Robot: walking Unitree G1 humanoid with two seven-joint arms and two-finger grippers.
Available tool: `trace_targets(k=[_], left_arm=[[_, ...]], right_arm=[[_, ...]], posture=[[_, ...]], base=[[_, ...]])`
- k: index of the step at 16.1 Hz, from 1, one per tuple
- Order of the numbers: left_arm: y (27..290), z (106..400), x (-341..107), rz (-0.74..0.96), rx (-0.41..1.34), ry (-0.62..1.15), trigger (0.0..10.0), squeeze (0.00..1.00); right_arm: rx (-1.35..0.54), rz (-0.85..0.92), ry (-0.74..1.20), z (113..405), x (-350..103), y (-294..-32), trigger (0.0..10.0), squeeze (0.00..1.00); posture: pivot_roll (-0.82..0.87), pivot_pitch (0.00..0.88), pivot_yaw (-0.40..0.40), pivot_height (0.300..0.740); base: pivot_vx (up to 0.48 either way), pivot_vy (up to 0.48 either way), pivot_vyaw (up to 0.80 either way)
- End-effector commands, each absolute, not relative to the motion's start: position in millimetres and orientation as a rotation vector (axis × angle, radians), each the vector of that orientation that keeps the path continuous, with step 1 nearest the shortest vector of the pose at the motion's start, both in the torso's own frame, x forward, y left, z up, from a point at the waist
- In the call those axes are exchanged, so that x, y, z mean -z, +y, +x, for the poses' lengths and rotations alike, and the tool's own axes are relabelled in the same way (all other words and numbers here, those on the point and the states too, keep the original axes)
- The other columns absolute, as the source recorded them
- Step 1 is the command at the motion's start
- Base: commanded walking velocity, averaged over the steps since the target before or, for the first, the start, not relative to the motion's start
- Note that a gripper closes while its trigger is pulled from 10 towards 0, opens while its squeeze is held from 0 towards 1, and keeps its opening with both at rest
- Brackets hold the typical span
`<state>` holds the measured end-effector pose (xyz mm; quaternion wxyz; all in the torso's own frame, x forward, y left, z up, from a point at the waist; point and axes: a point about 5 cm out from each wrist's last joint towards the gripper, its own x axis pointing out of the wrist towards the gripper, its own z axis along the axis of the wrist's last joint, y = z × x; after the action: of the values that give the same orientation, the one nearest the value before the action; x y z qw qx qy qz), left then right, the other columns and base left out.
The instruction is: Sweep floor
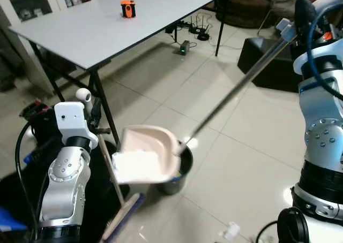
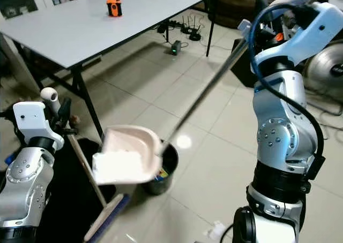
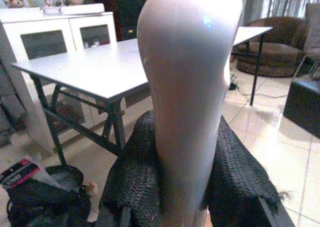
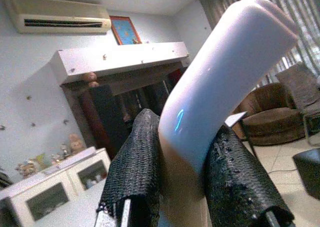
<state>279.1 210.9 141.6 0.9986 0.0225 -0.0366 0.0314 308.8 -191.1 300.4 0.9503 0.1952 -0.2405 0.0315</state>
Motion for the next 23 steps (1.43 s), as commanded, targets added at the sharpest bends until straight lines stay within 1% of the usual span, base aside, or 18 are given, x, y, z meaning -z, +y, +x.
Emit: trace_targets(k=[1, 5, 8, 10, 14, 15, 17, 18, 19, 23], left_arm=[[201.6, 283.0, -148.2, 0.029, -0.021, -0.094, 10.0, 0.00], [203.1, 281.3, -146.0, 0.051, -0.020, -0.085, 10.0, 0.00], [205.7, 279.6, -143.8, 0.057, -0.021, -0.075, 10.0, 0.00], [206.9, 277.3, -140.9, 0.061, -0.023, -0.064, 10.0, 0.00], [208.3, 274.5, -139.3, 0.066, -0.023, -0.055, 10.0, 0.00], [208.9, 273.3, -138.9, 0.067, -0.025, -0.052, 10.0, 0.00], [209.7, 271.5, -137.7, 0.070, -0.025, -0.045, 10.0, 0.00], [209.6, 271.4, -137.9, 0.070, -0.025, -0.045, 10.0, 0.00], [209.4, 271.8, -138.4, 0.070, -0.025, -0.046, 10.0, 0.00], [209.2, 271.1, -138.6, 0.071, -0.029, -0.046, 10.0, 0.00]], right_arm=[[-0.037, 0.352, -0.557, 304.3, -307.2, -196.3, 10.0, 0.00], [-0.020, 0.285, -0.590, 306.0, -303.0, -193.5, 10.0, 0.00], [0.020, 0.186, -0.607, 310.9, -290.2, -194.0, 10.0, 0.00], [-0.002, 0.128, -0.637, 313.7, -286.2, -184.2, 10.0, 0.00], [-0.067, 0.047, -0.680, 323.1, -279.0, -160.2, 10.0, 0.00], [-0.090, 0.010, -0.694, 325.0, -276.2, -152.2, 10.0, 0.00], [-0.190, -0.121, -0.737, 325.4, -270.9, -128.0, 10.0, 0.00], [-0.205, -0.145, -0.745, 325.0, -270.3, -124.9, 10.0, 0.00], [-0.235, -0.176, -0.766, 323.7, -267.2, -115.5, 10.0, 0.00], [-0.354, -0.195, -0.829, 312.6, -251.9, -82.2, 10.0, 0.00]], posture=[[0.04, 0.000, 0.045, 0.740], [0.05, 0.000, 0.050, 0.740], [0.06, 0.000, 0.047, 0.740], [0.06, 0.000, 0.048, 0.740], [0.07, 0.000, 0.046, 0.740], [0.07, 0.000, 0.046, 0.740], [0.08, 0.000, 0.049, 0.740], [0.08, 0.000, 0.049, 0.740], [0.08, 0.000, 0.048, 0.740], [0.08, 0.000, 0.048, 0.740]], base=[[0.000, 0.000, 0.00], [0.000, 0.000, 0.00], [0.000, 0.000, 0.00], [0.000, 0.000, 0.00], [0.000, 0.000, 0.00], [0.000, 0.000, 0.00], [0.000, 0.000, 0.00], [0.000, 0.000, 0.00], [0.000, 0.000, 0.00], [0.000, 0.000, 0.00]])
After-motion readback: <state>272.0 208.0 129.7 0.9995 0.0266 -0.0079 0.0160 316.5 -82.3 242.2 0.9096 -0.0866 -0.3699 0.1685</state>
